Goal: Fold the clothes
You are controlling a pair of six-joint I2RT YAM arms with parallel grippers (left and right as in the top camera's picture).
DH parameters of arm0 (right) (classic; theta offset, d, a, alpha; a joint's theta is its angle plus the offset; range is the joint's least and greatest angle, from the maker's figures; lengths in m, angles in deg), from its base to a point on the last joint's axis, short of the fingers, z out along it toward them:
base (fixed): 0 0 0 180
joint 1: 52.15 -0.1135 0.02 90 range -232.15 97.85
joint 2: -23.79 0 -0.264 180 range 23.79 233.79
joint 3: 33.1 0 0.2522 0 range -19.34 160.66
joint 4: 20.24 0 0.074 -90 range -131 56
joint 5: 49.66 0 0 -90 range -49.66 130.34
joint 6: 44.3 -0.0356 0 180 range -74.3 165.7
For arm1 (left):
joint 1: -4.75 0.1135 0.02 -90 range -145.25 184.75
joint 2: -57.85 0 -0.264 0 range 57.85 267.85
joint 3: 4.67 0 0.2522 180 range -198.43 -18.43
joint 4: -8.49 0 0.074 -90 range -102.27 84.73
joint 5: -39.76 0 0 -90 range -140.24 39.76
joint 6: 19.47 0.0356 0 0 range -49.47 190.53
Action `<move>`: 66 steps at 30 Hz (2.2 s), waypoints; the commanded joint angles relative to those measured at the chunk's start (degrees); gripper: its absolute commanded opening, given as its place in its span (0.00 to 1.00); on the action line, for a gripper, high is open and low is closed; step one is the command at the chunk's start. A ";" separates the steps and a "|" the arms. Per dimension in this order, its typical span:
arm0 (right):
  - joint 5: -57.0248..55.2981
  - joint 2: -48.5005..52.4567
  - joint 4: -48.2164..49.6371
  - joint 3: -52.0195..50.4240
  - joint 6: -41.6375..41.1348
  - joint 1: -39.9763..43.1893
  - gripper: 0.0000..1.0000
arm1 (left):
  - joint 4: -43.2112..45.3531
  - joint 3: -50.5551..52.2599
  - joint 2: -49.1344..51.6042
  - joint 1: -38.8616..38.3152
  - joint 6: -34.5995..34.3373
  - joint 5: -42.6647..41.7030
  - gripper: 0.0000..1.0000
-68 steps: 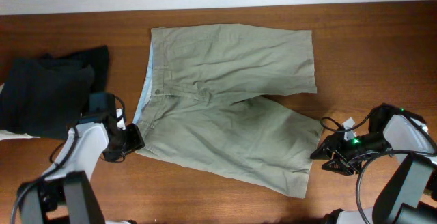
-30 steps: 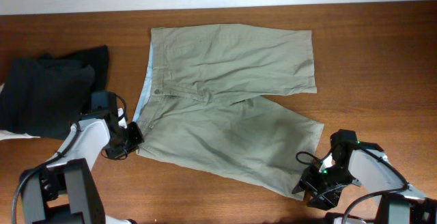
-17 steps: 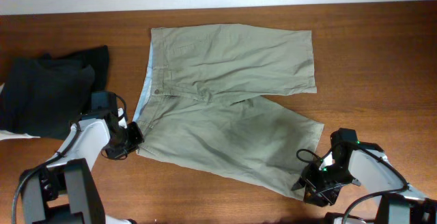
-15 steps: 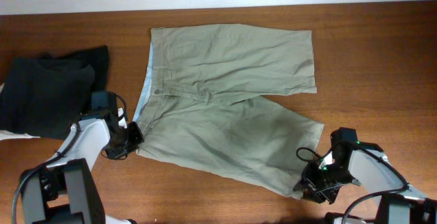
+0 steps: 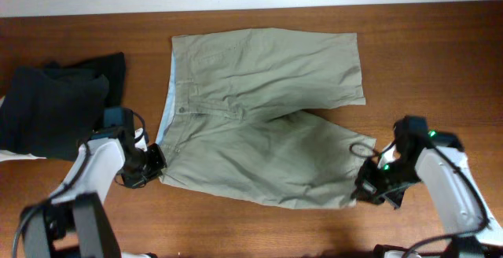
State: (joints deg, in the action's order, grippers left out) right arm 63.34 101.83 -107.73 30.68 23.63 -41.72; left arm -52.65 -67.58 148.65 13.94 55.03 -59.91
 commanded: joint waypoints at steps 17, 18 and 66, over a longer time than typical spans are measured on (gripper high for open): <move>-5.68 -5.35 -4.02 32.70 0.68 -0.31 0.04 | -19.80 -14.53 -34.49 0.09 2.60 8.44 0.00; -5.31 -2.84 0.46 32.70 0.55 -0.31 0.04 | -16.35 -14.53 -30.93 0.09 3.39 8.46 0.00; -8.15 28.41 13.20 24.81 12.46 -4.20 0.59 | 1.44 -16.33 -8.33 0.09 16.06 -7.69 0.93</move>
State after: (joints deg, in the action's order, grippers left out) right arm 48.52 131.40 -95.56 55.43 31.02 -46.06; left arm -51.18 -82.81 141.42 13.79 69.71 -66.77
